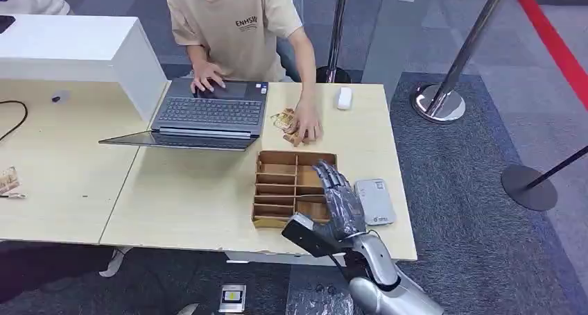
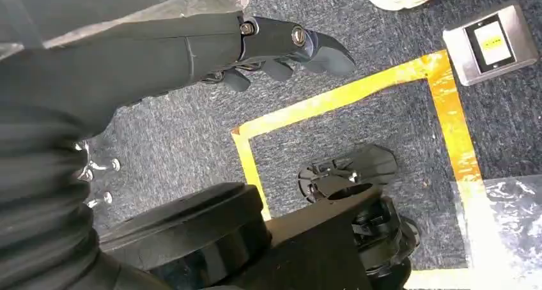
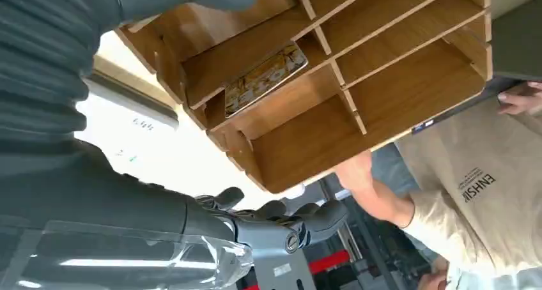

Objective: Pass the card to the sensor for recognition and then transmit it.

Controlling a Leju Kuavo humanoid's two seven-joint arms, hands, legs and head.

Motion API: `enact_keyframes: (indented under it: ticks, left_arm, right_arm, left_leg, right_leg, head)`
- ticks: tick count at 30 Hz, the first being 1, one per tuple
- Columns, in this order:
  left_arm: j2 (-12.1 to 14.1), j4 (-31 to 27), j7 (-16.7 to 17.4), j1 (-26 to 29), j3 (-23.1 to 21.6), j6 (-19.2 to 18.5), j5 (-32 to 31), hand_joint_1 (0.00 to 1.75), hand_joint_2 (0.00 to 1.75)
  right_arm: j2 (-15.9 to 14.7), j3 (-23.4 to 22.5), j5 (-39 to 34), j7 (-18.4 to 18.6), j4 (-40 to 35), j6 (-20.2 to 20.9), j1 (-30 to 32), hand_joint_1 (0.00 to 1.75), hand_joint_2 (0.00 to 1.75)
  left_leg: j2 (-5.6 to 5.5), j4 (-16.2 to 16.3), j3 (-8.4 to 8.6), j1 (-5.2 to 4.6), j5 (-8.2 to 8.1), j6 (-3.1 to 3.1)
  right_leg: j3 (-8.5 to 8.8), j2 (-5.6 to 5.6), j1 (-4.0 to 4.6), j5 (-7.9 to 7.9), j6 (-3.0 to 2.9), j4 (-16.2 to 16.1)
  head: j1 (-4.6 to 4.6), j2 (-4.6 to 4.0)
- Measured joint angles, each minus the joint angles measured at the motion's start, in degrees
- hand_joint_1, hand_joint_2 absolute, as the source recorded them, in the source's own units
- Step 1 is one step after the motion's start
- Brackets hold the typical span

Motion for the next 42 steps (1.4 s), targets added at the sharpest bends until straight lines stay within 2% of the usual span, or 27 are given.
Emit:
enact_keyframes:
  ticks: [7,8,9,11,12,13,24,30,38,41,42]
  left_arm:
    - [0.0,0.0,0.1,0.0,0.0,0.0,0.0,0.00,1.75]
    - [0.0,0.0,0.1,0.0,0.0,0.0,0.0,0.00,1.75]
    - [0.0,0.0,0.1,0.0,0.0,0.0,0.0,0.00,1.75]
    - [0.0,0.0,0.1,0.0,0.0,0.0,0.0,0.00,1.75]
    - [0.0,0.0,0.1,0.0,0.0,0.0,0.0,0.00,1.75]
    - [0.0,0.0,0.1,0.0,0.0,0.0,0.0,0.00,1.75]
    - [-1.2,0.0,1.6,-0.5,0.0,1.7,-0.2,0.00,1.75]
    - [-1.5,0.0,1.8,-0.6,0.0,1.7,-0.2,0.00,1.75]
    - [-1.6,0.0,1.8,-0.6,0.0,1.7,0.0,0.00,1.75]
    - [-1.7,0.0,1.8,-0.6,0.0,1.7,0.0,0.00,1.75]
    - [-1.7,0.0,1.8,-0.6,0.0,1.7,0.0,0.00,1.75]
  right_arm:
    - [-0.4,0.4,0.9,0.8,0.5,0.2,-0.2,0.49,1.75]
    - [-0.4,0.4,1.0,0.9,0.5,0.2,-0.2,0.61,1.75]
    - [-0.5,0.5,1.2,1.0,0.6,0.3,-0.3,0.82,1.75]
    - [-0.6,0.6,1.4,1.2,0.8,0.4,-0.4,0.80,1.75]
    - [-0.6,0.7,1.5,1.3,0.8,0.5,-0.4,0.66,1.75]
    - [-0.7,0.8,1.7,1.4,0.8,0.5,-0.4,0.61,1.75]
    - [-1.2,0.9,1.9,1.7,1.4,0.5,-0.7,0.54,1.75]
    - [-1.4,1.0,2.0,1.7,1.9,0.6,-0.8,0.58,1.75]
    - [-1.5,1.0,2.1,1.7,2.2,0.8,-0.9,0.54,1.75]
    - [-1.6,1.0,3.2,2.1,2.2,1.4,-0.9,0.58,1.75]
    - [-1.7,1.0,3.5,2.3,2.2,1.5,-0.9,0.70,1.75]
  left_leg:
    - [0.00,0.0,0.00,0.00,0.00,0.00]
    - [0.00,0.0,0.00,0.00,0.00,0.00]
    - [0.00,0.0,0.00,0.00,0.00,0.00]
    - [0.00,0.0,0.00,0.00,0.00,0.00]
    - [0.00,0.0,0.00,0.00,0.00,0.00]
    - [0.00,0.0,0.00,0.00,0.00,0.00]
    - [0.01,0.0,0.00,-0.01,-0.01,0.01]
    - [0.00,0.0,0.00,0.00,-0.01,0.01]
    - [0.01,0.0,0.00,-0.01,-0.01,0.01]
    - [0.00,0.0,0.00,-0.01,-0.01,0.01]
    - [0.00,0.0,0.00,-0.01,-0.01,0.01]
  right_leg:
    - [0.00,0.00,0.00,0.00,0.00,0.0]
    - [0.00,0.00,0.00,0.00,0.00,0.0]
    - [0.00,0.00,0.00,0.00,0.00,0.0]
    - [0.00,0.00,0.00,0.00,0.00,0.0]
    - [0.00,0.00,0.00,0.00,0.00,0.0]
    - [0.00,0.00,0.00,0.00,0.00,0.0]
    - [0.00,0.00,-0.01,0.00,0.00,0.0]
    - [-0.01,0.00,0.00,0.00,0.00,0.0]
    - [-0.01,0.00,-0.01,0.00,0.00,0.0]
    - [0.00,0.00,-0.01,0.00,0.00,0.0]
    - [0.00,0.00,-0.01,0.00,0.00,0.0]
  head:
    - [0.00,0.00]
    - [0.00,0.00]
    - [0.00,0.00]
    - [0.00,0.00]
    - [0.00,0.00]
    - [0.00,0.00]
    - [0.00,0.00]
    - [-0.02,0.00]
    - [0.00,0.00]
    - [0.00,0.00]
    - [0.00,0.00]
